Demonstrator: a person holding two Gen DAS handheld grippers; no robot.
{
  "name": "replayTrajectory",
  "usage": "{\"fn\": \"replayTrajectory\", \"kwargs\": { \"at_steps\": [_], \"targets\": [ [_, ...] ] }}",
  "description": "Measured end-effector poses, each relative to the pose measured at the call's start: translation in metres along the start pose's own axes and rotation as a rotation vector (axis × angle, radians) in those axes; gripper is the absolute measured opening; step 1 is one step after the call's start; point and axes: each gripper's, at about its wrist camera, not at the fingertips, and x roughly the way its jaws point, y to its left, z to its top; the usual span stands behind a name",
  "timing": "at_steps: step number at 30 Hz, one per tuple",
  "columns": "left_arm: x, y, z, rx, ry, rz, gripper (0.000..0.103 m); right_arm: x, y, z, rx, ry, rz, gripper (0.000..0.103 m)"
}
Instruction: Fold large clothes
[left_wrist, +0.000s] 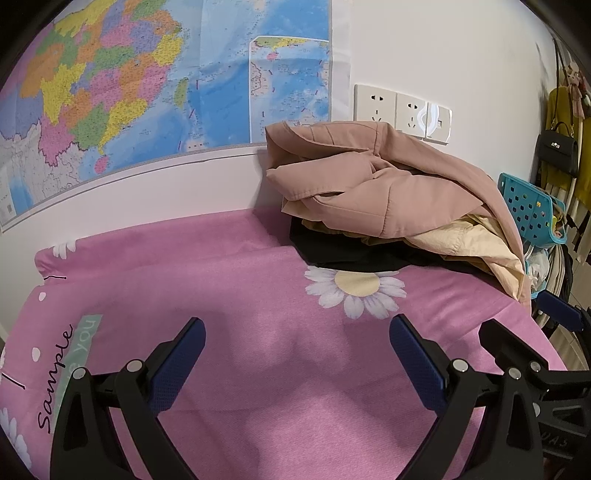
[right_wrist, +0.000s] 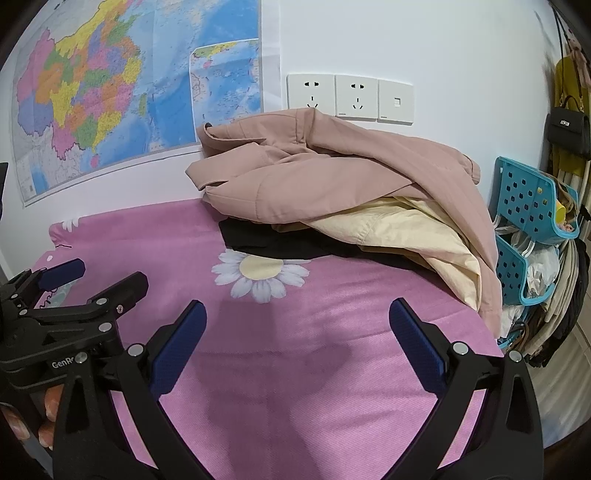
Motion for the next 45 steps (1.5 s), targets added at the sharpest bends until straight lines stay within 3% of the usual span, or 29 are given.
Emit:
{"fn": "replayTrajectory", "kwargs": {
  "at_steps": [22, 33, 38, 45],
  "targets": [
    [0.016, -0.005, 0.01, -0.008, 0.016, -0.03, 0.096, 0.009, -0.009, 0.023, -0.068, -0.043, 0.01, 0.097],
    [0.072, -0.001, 0.044, -0.046, 0.083, -0.081, 0.096, 0.084, -0.028, 0.115, -0.221, -0.033, -0.003, 0.097],
    [0.101, 0.001, 0.06, -0.086, 0.093, -0.125, 0.096, 0.13, -0.019, 0.157, -0.331, -0.028, -0.049, 0.097],
    [0.131, -0.003, 0.073, -0.095, 0.1, -0.141, 0.096, 0.191, 0.001, 0.199, -0.464, 0.01, -0.001, 0.097]
  ]
}}
